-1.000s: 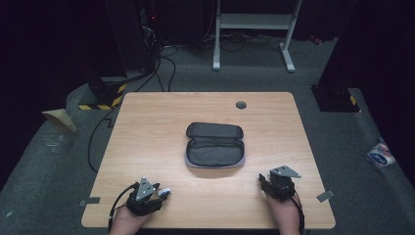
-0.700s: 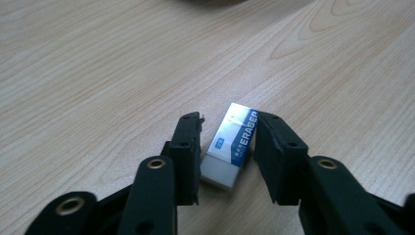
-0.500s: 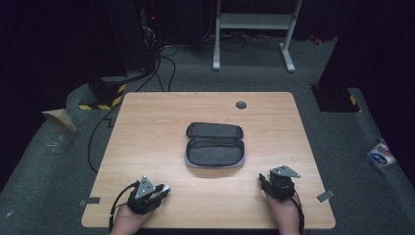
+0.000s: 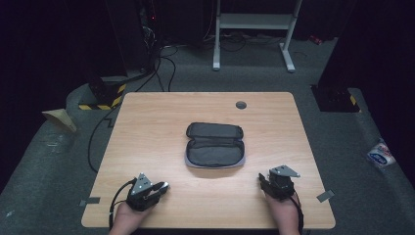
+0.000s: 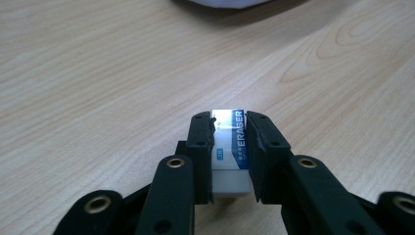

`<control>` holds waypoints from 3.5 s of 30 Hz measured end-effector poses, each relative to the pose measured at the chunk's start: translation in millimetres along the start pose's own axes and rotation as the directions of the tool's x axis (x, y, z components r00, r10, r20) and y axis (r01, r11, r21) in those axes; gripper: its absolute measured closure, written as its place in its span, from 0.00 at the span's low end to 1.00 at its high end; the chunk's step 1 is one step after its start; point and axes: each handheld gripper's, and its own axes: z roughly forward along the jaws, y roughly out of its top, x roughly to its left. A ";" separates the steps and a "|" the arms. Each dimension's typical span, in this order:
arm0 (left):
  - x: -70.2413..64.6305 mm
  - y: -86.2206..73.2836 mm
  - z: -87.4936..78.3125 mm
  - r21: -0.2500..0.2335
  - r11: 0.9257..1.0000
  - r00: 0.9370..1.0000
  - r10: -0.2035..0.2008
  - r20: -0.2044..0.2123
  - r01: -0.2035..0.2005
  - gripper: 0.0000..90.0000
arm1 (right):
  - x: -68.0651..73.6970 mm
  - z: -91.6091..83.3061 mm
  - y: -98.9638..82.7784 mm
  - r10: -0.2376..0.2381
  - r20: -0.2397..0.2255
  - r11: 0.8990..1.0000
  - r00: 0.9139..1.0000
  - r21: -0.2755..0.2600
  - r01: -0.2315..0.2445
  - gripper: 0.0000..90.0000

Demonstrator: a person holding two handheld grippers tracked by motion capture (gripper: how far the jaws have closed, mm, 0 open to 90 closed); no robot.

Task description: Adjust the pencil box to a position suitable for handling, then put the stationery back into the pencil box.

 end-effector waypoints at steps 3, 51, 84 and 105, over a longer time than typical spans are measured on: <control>2.0 0.2 -3.8 -0.024 1.000 1.000 -0.004 -0.023 0.004 0.81 | 0.1 0.1 0.1 0.000 0.001 1.000 1.000 0.000 0.000 0.59; -2.3 30.8 -10.3 -0.181 0.978 0.991 -0.118 -0.064 0.105 0.81 | -0.7 1.5 1.4 -0.031 -0.030 1.000 0.999 0.001 0.031 0.56; -15.3 91.9 2.6 -0.234 0.971 0.997 -0.067 -0.036 0.057 0.81 | -0.6 1.7 1.7 -0.031 -0.029 1.000 0.999 0.002 0.031 0.56; -18.9 121.2 22.7 -0.258 0.964 0.998 -0.066 -0.012 0.061 0.81 | -0.8 2.2 2.0 -0.035 -0.029 0.999 0.999 0.001 0.035 0.56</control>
